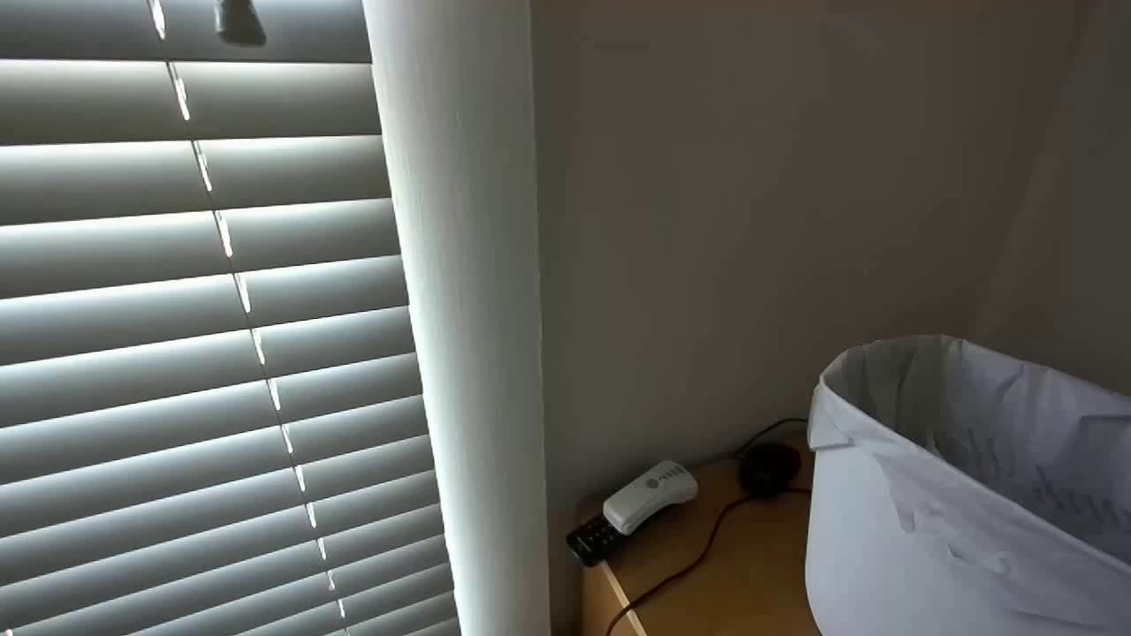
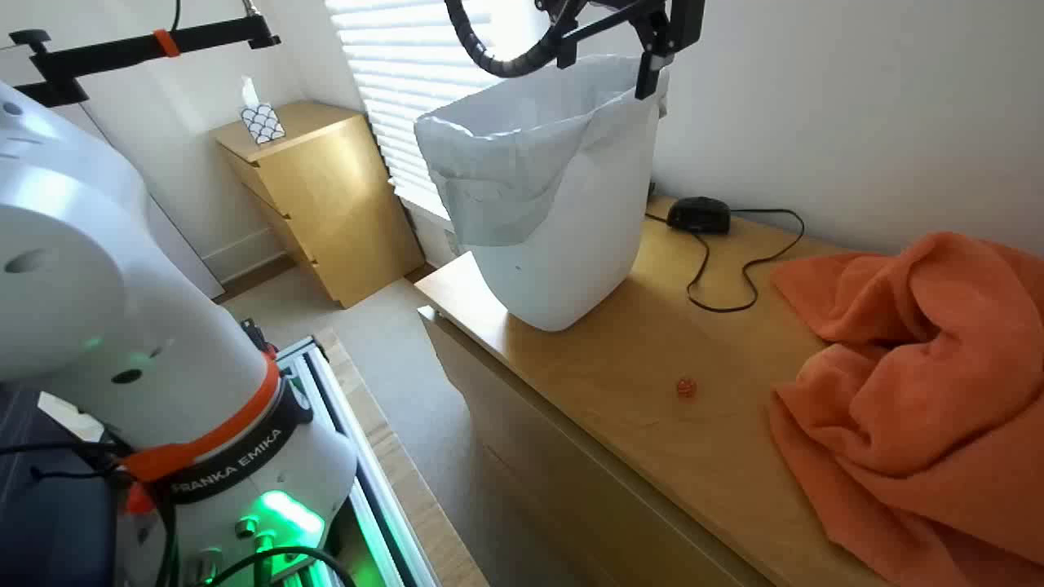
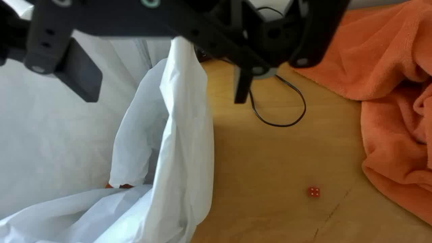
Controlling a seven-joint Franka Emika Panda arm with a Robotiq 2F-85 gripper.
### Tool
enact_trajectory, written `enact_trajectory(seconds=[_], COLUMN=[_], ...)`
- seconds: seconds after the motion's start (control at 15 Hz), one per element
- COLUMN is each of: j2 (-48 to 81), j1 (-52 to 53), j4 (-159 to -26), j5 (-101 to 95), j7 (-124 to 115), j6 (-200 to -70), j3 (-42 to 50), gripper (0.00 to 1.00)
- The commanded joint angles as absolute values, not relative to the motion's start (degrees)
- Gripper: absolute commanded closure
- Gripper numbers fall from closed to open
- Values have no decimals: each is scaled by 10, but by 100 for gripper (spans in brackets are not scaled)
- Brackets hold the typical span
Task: Lay the bin on its side by pulling it to the right
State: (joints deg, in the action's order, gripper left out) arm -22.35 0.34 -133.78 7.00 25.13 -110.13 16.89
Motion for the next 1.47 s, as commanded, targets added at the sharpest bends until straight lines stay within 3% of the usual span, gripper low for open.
enact_trajectory(seconds=[0.0, 0.67, 1.07, 1.13, 1.2, 1.33, 1.4], j2=[-221, -217, -143, -132, -123, -101, -89], j1=[-13, -12, -14, -13, -15, -23, -28], j4=[-1337, -1334, -1312, -1307, -1304, -1292, -1285], j5=[76, 78, 117, 134, 145, 171, 184], j7=[256, 264, 319, 346, 367, 400, 417], j6=[-1099, -1096, -1076, -1071, -1069, -1054, -1041], j3=[154, 157, 169, 172, 172, 172, 173], gripper=[0, 0, 0, 7, 28, 31, 39])
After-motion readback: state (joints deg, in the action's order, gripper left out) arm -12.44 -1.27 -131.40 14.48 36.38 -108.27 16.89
